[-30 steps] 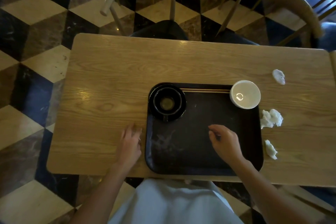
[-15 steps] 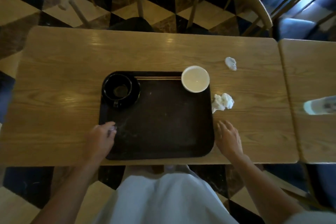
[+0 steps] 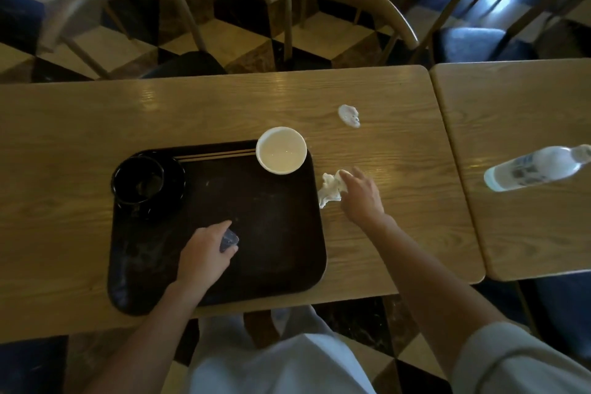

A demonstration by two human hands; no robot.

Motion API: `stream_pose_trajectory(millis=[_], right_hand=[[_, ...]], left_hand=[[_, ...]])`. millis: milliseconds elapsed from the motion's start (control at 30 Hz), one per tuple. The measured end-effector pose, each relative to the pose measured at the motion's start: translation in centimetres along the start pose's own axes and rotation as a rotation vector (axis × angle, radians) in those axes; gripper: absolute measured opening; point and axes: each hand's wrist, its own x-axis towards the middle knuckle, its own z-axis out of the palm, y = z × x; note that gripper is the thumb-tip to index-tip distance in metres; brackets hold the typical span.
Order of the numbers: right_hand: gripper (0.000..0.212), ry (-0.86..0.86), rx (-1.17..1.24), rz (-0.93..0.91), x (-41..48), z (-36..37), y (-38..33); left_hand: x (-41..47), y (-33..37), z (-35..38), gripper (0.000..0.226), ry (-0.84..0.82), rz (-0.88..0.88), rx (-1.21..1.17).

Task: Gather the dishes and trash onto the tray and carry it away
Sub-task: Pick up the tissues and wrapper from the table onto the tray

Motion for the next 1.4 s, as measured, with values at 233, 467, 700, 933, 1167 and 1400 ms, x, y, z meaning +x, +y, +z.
stream_pose_trajectory(millis=[233,467,700,933,1167,1400], right_hand=[[0.036,0.122,0.025,-0.031,-0.1,0.3,1.8],[0.049,0.291,0.188,0.003,0.1,-0.9,0.0],[0.056,-0.021,0.034,-0.236,-0.9,1.2,-1.8],[0.046,0.113,0.117,-0.288,-0.6,2.1,-1.0],[0.041,0.287,0.261,-0.159,-1.6,1.2,-1.7],[0.047,0.215,0.217,-0.322,-6.5,3.2,-5.7]], left_hand=[[0.2,-0.6,-0.2,0.074,0.031,-0.011,0.13],[0.9,-1.6,-0.1,0.072,0.021,-0.029,0.228],[0.8,-1.8,-0.3,0.072,0.013,-0.047,0.229],[0.6,-3.2,-0.8,0.071,-0.002,-0.085,0.137],[0.6,-5.3,-1.6,0.068,0.019,-0.067,0.141],[-0.2,-8.7,-2.2,0.069,-0.001,-0.048,0.238]])
